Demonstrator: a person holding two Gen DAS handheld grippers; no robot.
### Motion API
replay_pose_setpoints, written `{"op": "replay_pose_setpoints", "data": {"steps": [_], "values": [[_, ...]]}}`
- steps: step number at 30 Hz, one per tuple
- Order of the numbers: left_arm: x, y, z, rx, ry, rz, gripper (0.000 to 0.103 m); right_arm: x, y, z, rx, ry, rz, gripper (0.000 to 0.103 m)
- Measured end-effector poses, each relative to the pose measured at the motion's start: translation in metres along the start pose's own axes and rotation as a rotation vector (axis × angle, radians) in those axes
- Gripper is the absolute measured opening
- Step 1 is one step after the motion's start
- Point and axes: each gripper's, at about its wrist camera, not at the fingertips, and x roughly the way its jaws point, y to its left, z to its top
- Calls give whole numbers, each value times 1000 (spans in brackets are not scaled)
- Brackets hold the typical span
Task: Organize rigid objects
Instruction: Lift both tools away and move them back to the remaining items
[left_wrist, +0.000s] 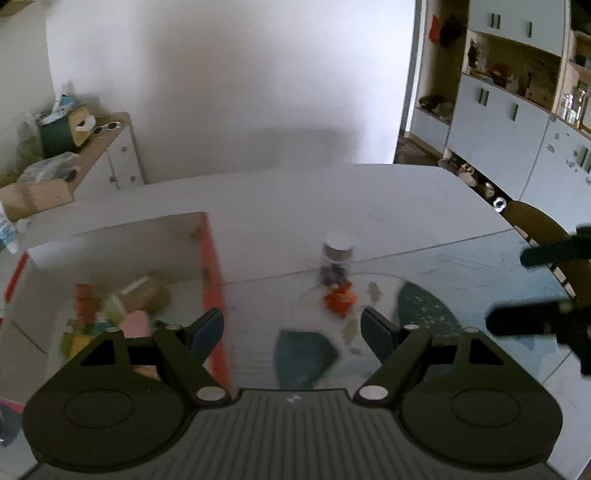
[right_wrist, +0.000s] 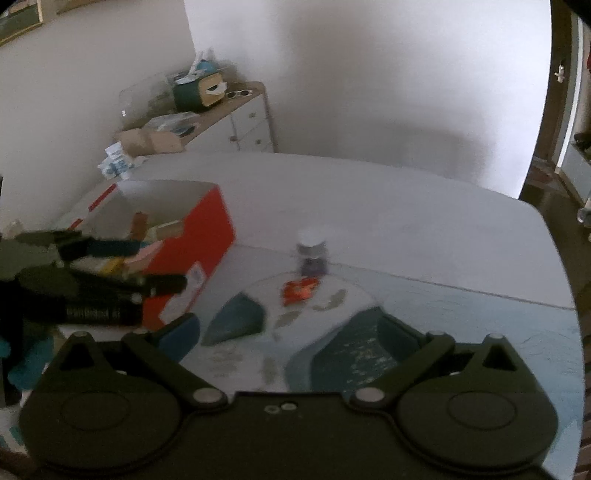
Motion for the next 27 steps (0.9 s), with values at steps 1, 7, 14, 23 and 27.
{"op": "replay_pose_setpoints", "data": {"steps": [1, 7, 14, 23, 27], "values": [[4, -7, -1, 3, 2, -2, 81, 1, -5, 1, 0, -1, -5, 102], [32, -35, -2, -7, 10, -19, 81, 21, -25, 12, 4, 17, -3, 102], [71, -53, -5, 20, 33, 7, 81, 59, -39, 31, -29, 50, 24, 99], [112, -53, -6, 8, 52, 34, 81, 121, -45, 49, -61, 129, 42, 96], [125, -55, -9, 31, 53, 40, 81, 145, -42, 61, -85, 159, 52, 94]]}}
